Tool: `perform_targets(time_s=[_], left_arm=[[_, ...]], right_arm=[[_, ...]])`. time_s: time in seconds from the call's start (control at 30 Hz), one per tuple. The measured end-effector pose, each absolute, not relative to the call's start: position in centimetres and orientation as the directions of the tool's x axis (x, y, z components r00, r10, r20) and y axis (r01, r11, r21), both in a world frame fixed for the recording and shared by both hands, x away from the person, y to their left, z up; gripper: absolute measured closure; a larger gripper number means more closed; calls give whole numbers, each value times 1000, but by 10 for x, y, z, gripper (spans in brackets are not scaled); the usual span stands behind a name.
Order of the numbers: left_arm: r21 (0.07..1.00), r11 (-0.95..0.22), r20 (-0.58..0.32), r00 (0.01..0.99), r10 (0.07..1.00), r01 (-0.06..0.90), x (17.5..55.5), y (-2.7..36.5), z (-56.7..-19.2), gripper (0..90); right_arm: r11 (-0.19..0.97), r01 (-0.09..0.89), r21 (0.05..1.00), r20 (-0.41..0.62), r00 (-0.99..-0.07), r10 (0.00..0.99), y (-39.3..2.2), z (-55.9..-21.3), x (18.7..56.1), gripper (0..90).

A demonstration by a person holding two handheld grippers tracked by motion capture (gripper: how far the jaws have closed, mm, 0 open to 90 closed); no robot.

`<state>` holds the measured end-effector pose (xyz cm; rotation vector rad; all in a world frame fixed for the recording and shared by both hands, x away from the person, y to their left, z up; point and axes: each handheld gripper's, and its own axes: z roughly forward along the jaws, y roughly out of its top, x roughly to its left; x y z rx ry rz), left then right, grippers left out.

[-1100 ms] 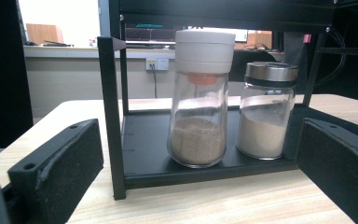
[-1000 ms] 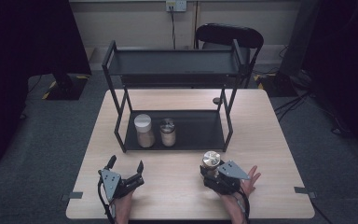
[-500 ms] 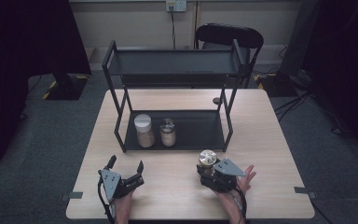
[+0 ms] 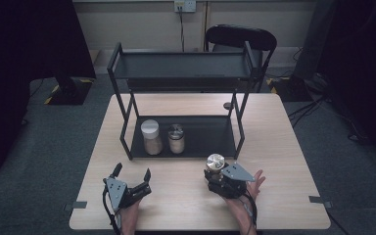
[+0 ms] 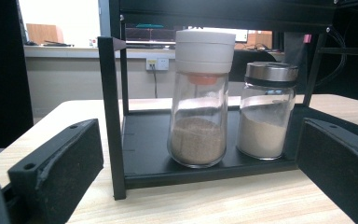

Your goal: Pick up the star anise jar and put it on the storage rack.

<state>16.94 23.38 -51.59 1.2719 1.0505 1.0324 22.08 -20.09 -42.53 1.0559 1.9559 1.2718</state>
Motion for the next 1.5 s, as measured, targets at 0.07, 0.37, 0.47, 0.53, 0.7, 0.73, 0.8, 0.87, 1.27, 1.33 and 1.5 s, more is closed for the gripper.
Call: perform_targets(time_s=[0.07,0.37,0.47,0.53,0.7,0.73,0.8,0.87,1.27,1.33,1.5], left_arm=[[999,34,-30,217,976,-12,169,234,-516,2],[999,36,-32,217,976,-12,169,234,-516,1],[999,36,-32,217,976,-13,169,234,-516,2],[999,36,-33,218,975,-12,169,234,-516,1],[999,38,-34,218,975,-13,169,234,-516,1],[999,38,-34,218,975,-13,169,234,-516,1],[999,37,-33,218,975,-13,169,234,-516,2],[999,37,-33,218,975,-13,169,234,-516,1],[999,39,-35,218,975,-14,169,234,-517,2],[999,39,-35,218,975,-14,169,235,-517,2],[999,39,-35,218,975,-15,169,235,-517,2]], right_arm=[[240,297,924,-51,-528,848,-198,-424,223,313],[235,293,927,-44,-538,842,-193,-421,228,313],[239,288,927,-47,-544,838,-189,-418,231,313],[236,284,929,-45,-547,836,-187,-418,233,313],[235,283,930,-40,-557,829,-182,-415,239,313],[238,279,930,-46,-556,830,-181,-415,239,313],[238,279,931,-44,-559,828,-179,-414,241,313],[233,271,934,-45,-558,828,-177,-414,243,313],[209,271,939,-26,-552,833,-167,-411,254,313],[206,272,940,-24,-548,836,-166,-411,255,313],[196,269,943,-21,-538,843,-164,-410,258,313]])
